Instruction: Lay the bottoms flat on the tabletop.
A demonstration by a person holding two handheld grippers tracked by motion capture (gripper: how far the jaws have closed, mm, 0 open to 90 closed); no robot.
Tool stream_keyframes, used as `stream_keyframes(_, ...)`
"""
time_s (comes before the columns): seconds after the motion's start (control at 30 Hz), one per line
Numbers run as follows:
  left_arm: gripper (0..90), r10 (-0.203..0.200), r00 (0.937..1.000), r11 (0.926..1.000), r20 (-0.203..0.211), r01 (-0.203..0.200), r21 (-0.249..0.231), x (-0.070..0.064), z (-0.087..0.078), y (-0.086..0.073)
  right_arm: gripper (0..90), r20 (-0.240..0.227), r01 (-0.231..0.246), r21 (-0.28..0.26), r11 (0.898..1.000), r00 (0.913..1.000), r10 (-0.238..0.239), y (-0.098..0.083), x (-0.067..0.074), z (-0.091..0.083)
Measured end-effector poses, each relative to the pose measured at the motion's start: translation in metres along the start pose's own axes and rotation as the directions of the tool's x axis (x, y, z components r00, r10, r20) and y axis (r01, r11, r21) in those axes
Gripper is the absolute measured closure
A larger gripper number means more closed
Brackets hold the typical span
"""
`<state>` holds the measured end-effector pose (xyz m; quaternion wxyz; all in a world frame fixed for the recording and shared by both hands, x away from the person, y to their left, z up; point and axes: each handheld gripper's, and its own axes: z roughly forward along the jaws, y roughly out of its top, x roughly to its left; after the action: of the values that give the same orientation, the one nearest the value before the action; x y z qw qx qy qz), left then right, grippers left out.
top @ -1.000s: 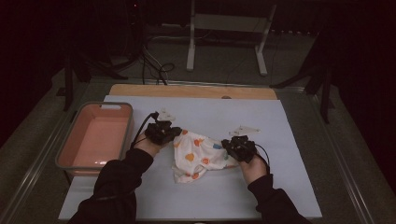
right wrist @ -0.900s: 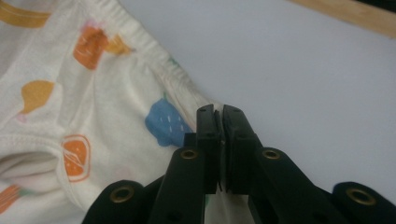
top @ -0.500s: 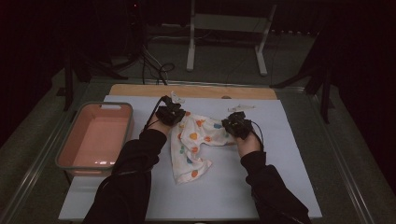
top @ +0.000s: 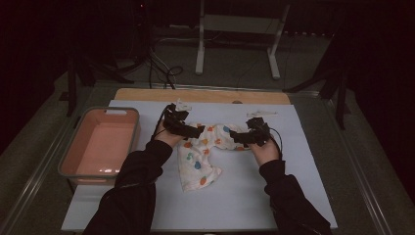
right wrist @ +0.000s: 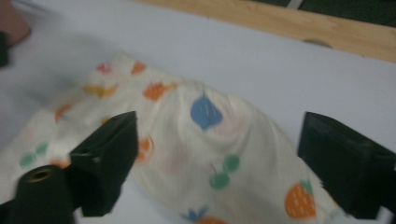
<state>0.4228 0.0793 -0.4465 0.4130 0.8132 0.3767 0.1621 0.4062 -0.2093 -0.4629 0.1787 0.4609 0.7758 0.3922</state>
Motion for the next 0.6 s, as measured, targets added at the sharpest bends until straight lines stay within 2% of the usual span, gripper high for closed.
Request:
stream_keyframes(0.17, 0.8, 0.015, 0.9985, 0.9991, 0.052, -0.013, -0.041, -0.008, -0.009, -0.009, 10.2, -0.012, 0.009, -0.025, 1.0, 0.9999, -0.01, -0.009, -0.001, -0.009)
stream_keyframes(0.23, 0.8, 0.018, 0.9973, 0.9987, 0.071, -0.015, -0.048, -0.012, -0.013, -0.011, 10.3, -0.012, 0.028, -0.034, 0.999, 0.9995, -0.028, -0.011, -0.001, -0.014)
stream_keyframes(0.27, 0.8, 0.023, 0.9961, 0.9977, 0.085, -0.018, -0.066, -0.017, -0.017, -0.014, 10.3, -0.011, 0.029, -0.038, 0.999, 0.9995, -0.03, -0.012, -0.001, -0.016)
stream_keyframes(0.33, 0.8, 0.03, 0.9953, 0.9976, 0.092, -0.024, -0.064, -0.019, -0.018, -0.016, 10.4, -0.008, 0.039, -0.041, 0.998, 0.9992, -0.039, -0.013, 0.0, -0.018)
stream_keyframes(0.4, 0.8, 0.03, 0.9928, 0.9975, 0.116, -0.022, -0.067, -0.023, -0.022, -0.018, 11.9, -0.016, 0.046, -0.059, 0.997, 0.9988, -0.047, -0.015, 0.001, -0.025)
stream_keyframes(0.6, 0.8, 0.066, 0.9854, 0.9967, 0.157, -0.057, -0.059, -0.038, -0.033, -0.028, 13.2, -0.022, 0.063, -0.071, 0.995, 0.9977, -0.065, -0.019, 0.003, -0.038)
